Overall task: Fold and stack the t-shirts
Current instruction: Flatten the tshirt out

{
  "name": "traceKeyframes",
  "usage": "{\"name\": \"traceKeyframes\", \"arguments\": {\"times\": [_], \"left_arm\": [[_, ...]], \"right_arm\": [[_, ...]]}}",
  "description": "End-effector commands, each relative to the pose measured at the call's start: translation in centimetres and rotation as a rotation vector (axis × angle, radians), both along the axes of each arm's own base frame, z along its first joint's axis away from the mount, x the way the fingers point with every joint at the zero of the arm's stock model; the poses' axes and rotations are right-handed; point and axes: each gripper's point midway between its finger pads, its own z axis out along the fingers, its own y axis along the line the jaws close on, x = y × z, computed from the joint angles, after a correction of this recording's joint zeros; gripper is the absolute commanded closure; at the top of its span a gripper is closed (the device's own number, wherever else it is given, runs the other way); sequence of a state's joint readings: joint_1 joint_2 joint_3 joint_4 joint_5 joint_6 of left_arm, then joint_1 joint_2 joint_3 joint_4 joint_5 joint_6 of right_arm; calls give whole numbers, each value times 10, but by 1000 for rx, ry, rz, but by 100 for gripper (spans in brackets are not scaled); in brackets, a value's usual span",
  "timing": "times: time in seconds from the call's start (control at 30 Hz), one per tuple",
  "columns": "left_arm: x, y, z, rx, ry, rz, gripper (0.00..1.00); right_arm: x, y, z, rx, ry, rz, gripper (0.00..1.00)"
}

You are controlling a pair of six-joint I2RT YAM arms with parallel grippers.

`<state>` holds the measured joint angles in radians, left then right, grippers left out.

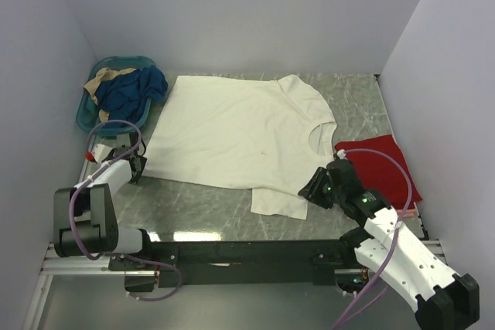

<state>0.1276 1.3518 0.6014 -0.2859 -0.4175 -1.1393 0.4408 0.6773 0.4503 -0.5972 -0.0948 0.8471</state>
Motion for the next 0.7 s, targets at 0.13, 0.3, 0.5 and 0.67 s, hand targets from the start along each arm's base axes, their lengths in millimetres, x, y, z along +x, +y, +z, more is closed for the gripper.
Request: {"name": "traceKeyframes", "arguments": {"times": [0.13, 0.3, 0.5, 0.67], "left_arm": [[-5, 5, -10, 21, 63, 12, 57], [-1, 2, -10, 10, 51, -21, 74], [0, -2, -5, 5, 24, -44, 92], [4, -1, 10, 17, -13, -48, 99]], "right_arm": [[5, 6, 1, 4, -30, 41, 57], [1, 9, -4, 23, -8, 46, 57], [-5, 6, -17, 17, 15, 42, 55], [-9, 10, -34, 20, 54, 61, 54]]}}
